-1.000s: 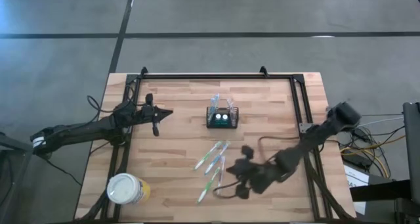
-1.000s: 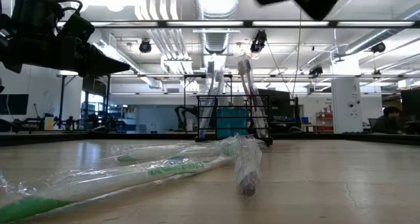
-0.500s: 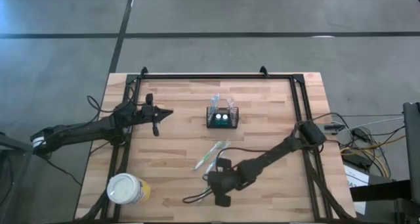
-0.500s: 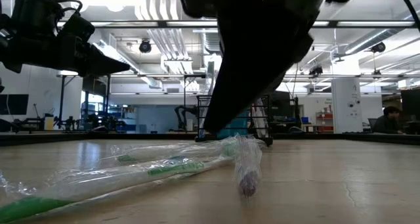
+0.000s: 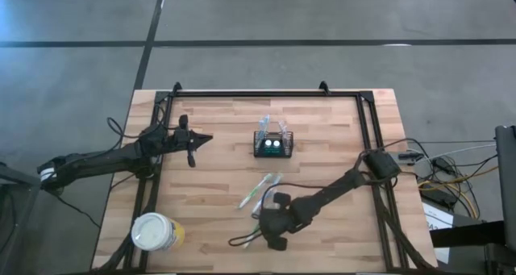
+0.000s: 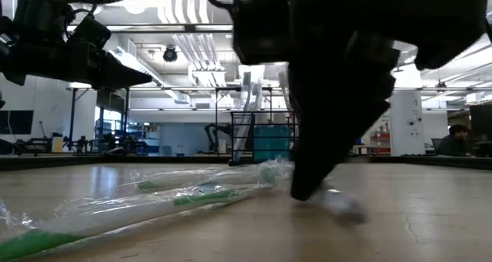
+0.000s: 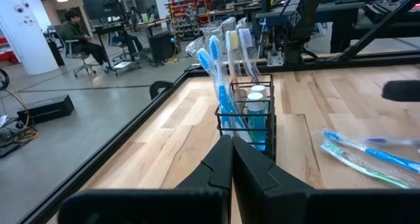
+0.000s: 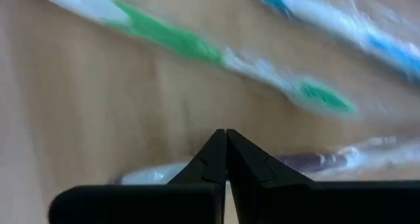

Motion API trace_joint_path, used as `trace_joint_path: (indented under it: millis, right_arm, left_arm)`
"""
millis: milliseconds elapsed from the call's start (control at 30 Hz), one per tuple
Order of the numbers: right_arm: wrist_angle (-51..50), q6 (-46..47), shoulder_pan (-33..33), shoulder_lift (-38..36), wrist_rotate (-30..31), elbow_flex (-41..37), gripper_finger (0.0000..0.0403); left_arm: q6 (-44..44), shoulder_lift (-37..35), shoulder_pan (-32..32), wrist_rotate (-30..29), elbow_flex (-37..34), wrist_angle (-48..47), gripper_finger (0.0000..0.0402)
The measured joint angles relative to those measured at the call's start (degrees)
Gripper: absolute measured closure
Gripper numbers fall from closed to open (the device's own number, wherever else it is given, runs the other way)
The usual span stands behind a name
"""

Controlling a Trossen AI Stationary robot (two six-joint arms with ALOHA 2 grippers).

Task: Pick & Place toothbrushing station
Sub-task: Put the purple toothbrush into the wire organizer

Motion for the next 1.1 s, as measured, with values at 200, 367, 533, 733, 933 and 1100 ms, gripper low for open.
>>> trace_joint_path:
  millis: [200,367,533,733,933,1100]
  right_arm:
    - [-10.8,5.3,0.8,-1.1,0.2,0.1,0.0394]
    - [-18.6,8.9,2.1,-3.3,1.1,0.0,0.0394]
    - [-18.6,9.2,3.8,-7.3,7.7,0.0,0.0394]
    - [-20.8,18.8,3.6,-14.9,10.4,-0.2,0.0394]
    - [-21.9,24.3,-1.1,-15.9,0.9,-0.3,0.0380]
    - [-25.0,23.4,-3.5,-13.8,-0.5,-0.3,0.0317]
  left_arm:
    - [0.0,0.0,0.0,0.0,0.0,0.0,0.0394]
    - [0.0,0.0,0.0,0.0,0.0,0.0,0.0394]
    - [0.0,0.0,0.0,0.0,0.0,0.0,0.0394]
    - [0.0,0.0,0.0,0.0,0.0,0.0,0.0394]
    - [-0.1,0.0,0.0,0.0,0.0,0.0,0.0394]
    - [-0.1,0.0,0.0,0.0,0.0,0.0,0.0394]
